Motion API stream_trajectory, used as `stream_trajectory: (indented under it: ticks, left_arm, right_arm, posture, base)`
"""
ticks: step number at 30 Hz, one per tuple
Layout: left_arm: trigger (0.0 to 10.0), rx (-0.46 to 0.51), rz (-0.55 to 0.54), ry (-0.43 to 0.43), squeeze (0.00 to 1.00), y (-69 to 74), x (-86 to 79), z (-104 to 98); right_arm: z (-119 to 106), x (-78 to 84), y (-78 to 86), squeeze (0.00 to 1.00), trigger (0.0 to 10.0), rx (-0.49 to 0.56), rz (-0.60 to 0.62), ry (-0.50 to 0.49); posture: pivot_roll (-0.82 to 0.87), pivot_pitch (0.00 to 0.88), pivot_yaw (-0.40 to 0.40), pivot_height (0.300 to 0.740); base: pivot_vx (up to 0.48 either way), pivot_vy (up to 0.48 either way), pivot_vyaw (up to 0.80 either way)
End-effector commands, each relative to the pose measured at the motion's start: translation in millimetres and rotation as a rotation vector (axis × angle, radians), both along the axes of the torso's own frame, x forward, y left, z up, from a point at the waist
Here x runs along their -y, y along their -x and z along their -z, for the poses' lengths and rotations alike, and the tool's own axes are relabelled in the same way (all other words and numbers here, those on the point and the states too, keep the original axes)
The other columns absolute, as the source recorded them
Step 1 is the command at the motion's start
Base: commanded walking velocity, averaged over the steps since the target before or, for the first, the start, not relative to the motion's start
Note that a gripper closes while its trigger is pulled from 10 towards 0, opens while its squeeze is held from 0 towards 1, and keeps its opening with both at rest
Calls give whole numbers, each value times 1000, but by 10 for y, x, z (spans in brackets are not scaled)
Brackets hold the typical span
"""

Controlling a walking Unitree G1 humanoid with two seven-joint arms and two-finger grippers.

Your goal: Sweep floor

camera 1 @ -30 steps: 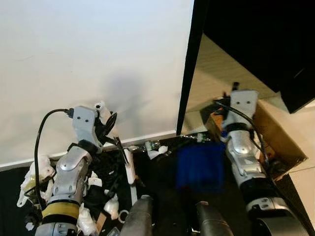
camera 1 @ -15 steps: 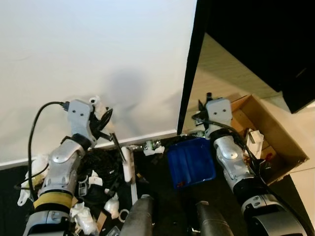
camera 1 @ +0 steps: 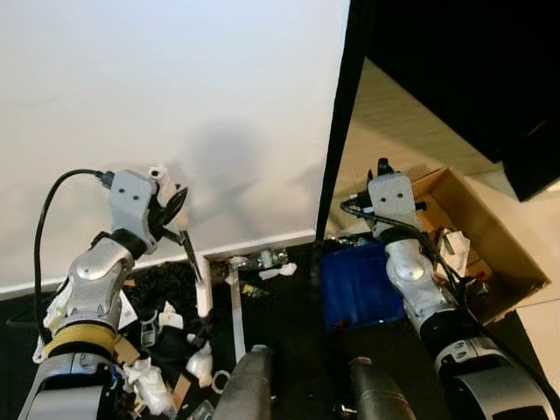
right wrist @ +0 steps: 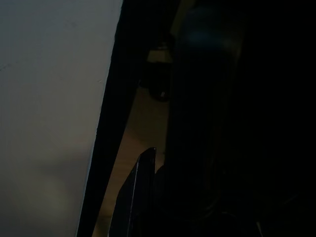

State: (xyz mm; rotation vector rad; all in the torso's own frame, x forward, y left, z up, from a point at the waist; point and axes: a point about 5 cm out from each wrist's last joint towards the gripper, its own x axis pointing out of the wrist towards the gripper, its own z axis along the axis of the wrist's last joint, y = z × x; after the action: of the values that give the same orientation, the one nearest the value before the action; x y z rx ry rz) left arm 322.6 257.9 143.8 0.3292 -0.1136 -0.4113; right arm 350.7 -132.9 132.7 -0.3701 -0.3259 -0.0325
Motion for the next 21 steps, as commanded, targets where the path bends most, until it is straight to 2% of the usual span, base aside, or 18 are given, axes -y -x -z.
stream_trajectory:
  ticks: [1, 3, 5, 8, 11, 14, 16, 17, 18, 21]
  left_arm:
    - [10000, -39, -1, -39, 0, 48, -40, 104]
    - [10000, -65, -3, -2, 0, 38, 1, 185]
    - [10000, -65, -3, -2, 0, 38, 1, 185]
    - [10000, -116, 17, 133, 0, -48, 245, 340]
    - [10000, -113, 17, 143, 0, -60, 262, 337]
    - [10000, -88, 109, 276, 0, -210, 573, 204]
    - [10000, -86, 213, 331, 0, -273, 786, 98]
    - [10000, -86, 213, 331, 0, -273, 786, 98]
    - [10000, -87, 282, 366, 0, -295, 904, 32]
    - [10000, -89, 313, 380, 0, -300, 954, 4]
  right_arm:
    - [81, 102, 55, 0, 10000, -7, 36, 38]
    - [139, 81, 80, 0, 10000, -21, 22, 41]
    - [139, 81, 80, 0, 10000, -21, 22, 41]
    - [151, -76, 85, 0, 10000, -24, -51, 29]
    - [145, -88, 81, 0, 10000, -21, -54, 28]
    - [77, -178, 34, 0, 10000, -4, -76, 35]
    - [22, -206, 7, 0, 10000, 11, -85, 43]
    - [22, -206, 7, 0, 10000, 11, -85, 43]
    - [-6, -202, -7, 0, 10000, 19, -79, 65]
    - [-21, -180, -17, 0, 10000, 21, -66, 73]
  posture:
    - [214, 340, 26, 740]
    - [214, 339, 22, 740]
    - [214, 339, 22, 740]
    - [184, 348, 11, 740]
    - [184, 348, 11, 740]
    - [165, 363, -2, 740]
    - [165, 364, -3, 740]
    - [165, 364, -3, 740]
    - [169, 366, -5, 740]
    - [171, 364, -5, 740]
  base:
    - [0, 0, 0]
    - [0, 0, 0]
    - [0, 0, 0]
    - [0, 0, 0]
    - [0, 0, 0]
    - [0, 0, 0]
    - [0, 0, 0]
    - [0, 0, 0]
    - [0, 0, 0]
    - [0, 0, 0]
